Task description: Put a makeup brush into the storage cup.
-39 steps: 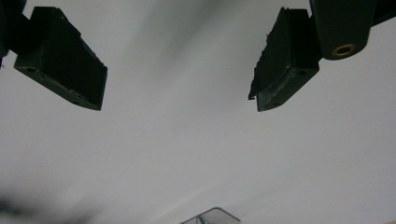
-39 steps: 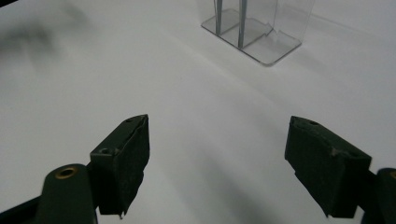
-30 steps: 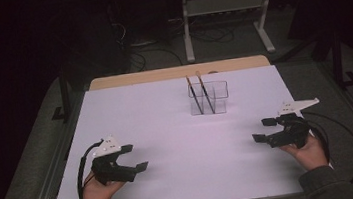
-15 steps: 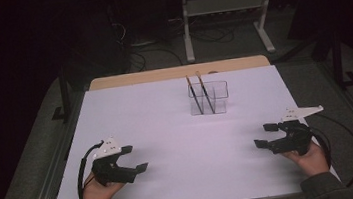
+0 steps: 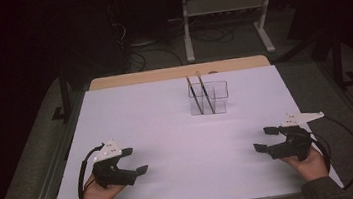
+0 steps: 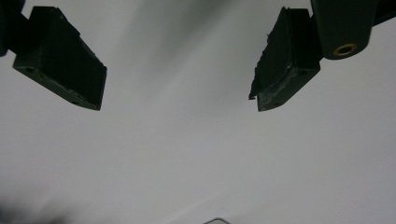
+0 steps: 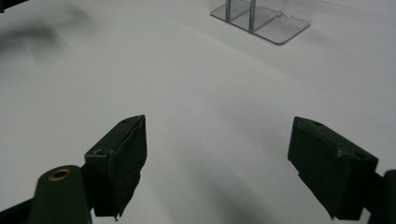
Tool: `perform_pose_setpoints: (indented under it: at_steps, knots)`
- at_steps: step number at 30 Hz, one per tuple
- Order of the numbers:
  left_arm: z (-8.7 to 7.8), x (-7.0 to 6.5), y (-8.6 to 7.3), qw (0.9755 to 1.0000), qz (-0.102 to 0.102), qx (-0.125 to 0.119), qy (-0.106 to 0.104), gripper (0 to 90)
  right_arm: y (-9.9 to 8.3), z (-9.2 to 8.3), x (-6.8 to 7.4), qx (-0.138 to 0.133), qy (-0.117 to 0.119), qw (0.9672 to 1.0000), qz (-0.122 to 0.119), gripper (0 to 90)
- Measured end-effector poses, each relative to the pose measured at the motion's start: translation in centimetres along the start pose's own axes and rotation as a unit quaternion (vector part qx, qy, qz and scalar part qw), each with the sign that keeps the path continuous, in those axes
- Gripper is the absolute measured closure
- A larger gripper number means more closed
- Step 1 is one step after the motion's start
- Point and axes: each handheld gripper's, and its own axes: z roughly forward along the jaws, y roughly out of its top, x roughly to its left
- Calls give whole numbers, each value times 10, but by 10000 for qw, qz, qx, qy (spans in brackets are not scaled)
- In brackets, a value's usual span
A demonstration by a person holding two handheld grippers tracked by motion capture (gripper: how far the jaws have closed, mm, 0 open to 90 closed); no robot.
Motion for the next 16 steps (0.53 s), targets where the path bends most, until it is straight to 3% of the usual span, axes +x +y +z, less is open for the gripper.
perform_pose_setpoints:
  at_steps: [16]
  knots:
    - [4,0,-3,9999,22,98,-79,163,-3,-3,6,-103,-4,9999,-70,184]
